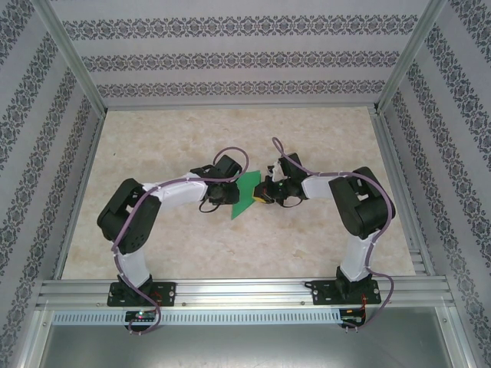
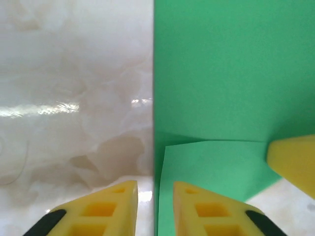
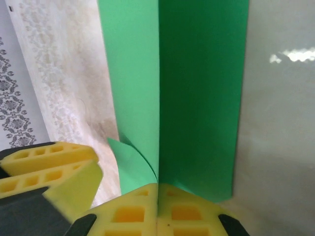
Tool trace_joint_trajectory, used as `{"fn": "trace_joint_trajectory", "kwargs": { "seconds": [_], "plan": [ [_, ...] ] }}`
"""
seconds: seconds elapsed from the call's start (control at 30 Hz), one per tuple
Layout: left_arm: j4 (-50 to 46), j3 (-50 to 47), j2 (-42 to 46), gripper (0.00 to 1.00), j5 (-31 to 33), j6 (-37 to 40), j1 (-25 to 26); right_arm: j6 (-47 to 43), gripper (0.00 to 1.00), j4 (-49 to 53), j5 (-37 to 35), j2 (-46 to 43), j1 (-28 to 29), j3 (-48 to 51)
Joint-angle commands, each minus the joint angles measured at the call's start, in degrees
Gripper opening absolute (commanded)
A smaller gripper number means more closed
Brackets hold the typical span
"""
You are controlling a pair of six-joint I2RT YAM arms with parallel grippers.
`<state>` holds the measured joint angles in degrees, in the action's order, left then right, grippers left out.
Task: Fold a paper plane with a square sheet of paper (pick it up from the middle)
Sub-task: Fourth fold the wing at the center of the table.
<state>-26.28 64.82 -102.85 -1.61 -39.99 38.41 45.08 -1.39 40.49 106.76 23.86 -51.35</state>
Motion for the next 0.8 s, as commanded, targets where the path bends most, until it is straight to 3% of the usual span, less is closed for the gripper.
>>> {"fn": "trace_joint_trajectory", "kwargs": {
  "seconds": [0.0,0.17,0.43,0.77],
  "plan": [
    [-1.78,1.42,5.80,0.37,2.40,1.81,0.30,0.75,0.03,-0.20,-4.67,-5.87,-0.21,0.23],
    [2.52,-1.18,11.08,0.59,2.50,5.62,0.26,4.42,0.03,3.49,-11.81,-13.04,0.86,0.82],
    [14.80,-7.33,16.03,0.81,-4.38,19.30,0.27,11.89,0.04,13.88,-27.51,-19.46,6.58,-1.12],
    [31.16,-15.82,13.46,0.80,-12.93,32.88,0.77,20.43,0.04,14.95,-28.84,-15.83,6.64,-2.41]
  ]
}}
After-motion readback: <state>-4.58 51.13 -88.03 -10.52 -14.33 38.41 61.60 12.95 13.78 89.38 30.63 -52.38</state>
